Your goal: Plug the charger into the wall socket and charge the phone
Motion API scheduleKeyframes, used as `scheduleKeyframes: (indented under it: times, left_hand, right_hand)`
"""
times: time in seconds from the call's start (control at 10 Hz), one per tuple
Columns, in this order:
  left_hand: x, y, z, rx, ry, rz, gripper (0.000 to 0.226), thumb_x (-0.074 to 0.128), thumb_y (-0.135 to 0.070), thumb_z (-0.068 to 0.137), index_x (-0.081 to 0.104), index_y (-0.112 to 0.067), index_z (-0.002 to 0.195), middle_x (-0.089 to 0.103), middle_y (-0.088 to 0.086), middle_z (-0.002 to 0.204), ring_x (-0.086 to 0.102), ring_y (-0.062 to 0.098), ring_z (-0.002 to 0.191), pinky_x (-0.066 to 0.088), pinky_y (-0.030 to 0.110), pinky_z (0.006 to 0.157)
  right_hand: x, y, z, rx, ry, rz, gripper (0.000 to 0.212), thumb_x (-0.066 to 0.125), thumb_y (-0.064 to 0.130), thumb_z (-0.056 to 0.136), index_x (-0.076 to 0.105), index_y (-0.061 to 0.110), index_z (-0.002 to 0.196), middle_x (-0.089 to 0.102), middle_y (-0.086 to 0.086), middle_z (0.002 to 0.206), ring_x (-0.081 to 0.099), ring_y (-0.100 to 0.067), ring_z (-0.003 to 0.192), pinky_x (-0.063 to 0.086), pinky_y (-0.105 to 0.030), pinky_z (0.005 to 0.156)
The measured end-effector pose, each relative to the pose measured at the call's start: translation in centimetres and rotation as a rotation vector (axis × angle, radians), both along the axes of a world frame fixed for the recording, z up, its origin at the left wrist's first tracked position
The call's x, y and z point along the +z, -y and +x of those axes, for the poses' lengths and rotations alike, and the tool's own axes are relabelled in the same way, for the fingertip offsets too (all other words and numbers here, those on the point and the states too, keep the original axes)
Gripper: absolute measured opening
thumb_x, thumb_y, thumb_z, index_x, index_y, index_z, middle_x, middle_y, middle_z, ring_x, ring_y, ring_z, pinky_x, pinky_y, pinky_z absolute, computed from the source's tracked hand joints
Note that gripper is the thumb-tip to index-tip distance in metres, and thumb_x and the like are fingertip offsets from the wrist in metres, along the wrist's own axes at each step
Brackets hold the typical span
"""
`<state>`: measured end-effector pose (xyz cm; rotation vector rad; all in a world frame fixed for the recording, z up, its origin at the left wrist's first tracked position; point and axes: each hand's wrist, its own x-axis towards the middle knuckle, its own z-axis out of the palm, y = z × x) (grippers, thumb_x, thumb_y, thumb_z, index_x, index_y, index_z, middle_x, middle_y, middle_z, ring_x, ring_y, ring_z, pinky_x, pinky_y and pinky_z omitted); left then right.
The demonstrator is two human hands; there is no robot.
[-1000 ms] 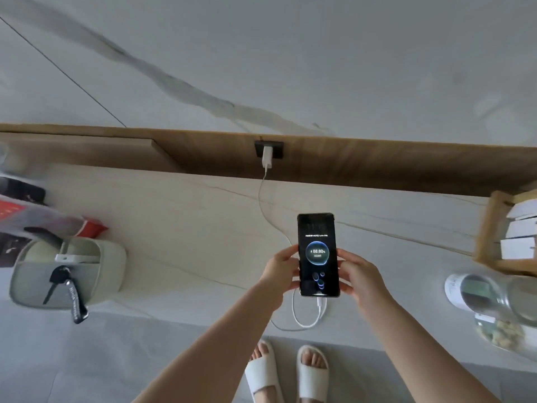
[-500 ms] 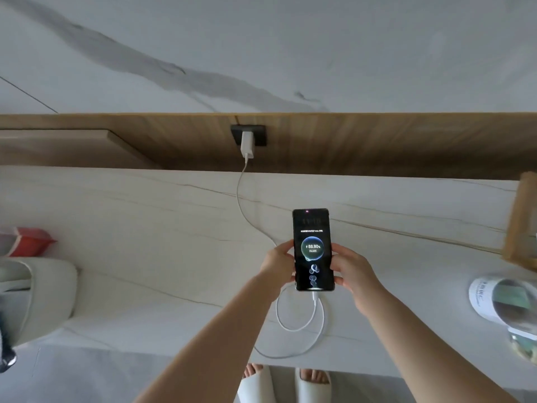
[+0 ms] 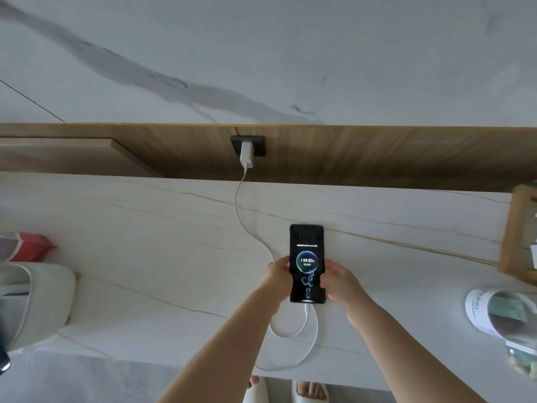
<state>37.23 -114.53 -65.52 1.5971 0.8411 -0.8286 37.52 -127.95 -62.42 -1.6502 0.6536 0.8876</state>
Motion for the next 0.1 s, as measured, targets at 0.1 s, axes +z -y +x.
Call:
scheduleKeyframes:
  times: [0.1]
  left_hand:
    - [0.08,0.01,-0.18,-0.019,-0.025,0.018,0.058,0.031,0.008,0.088,0.036,-0.014,0.142,0.054,0.015,0.127,0.054,0.035,0.117,0.046,0.042,0.097]
  right_hand:
    - [0.33,0.08,-0.24,0.127,0.051,-0.114,0.042,0.041,-0.008,0.076,0.060,0.008,0.110,0.068,-0.015,0.105,0.062,-0.031,0.094,0.050,-0.036,0.080]
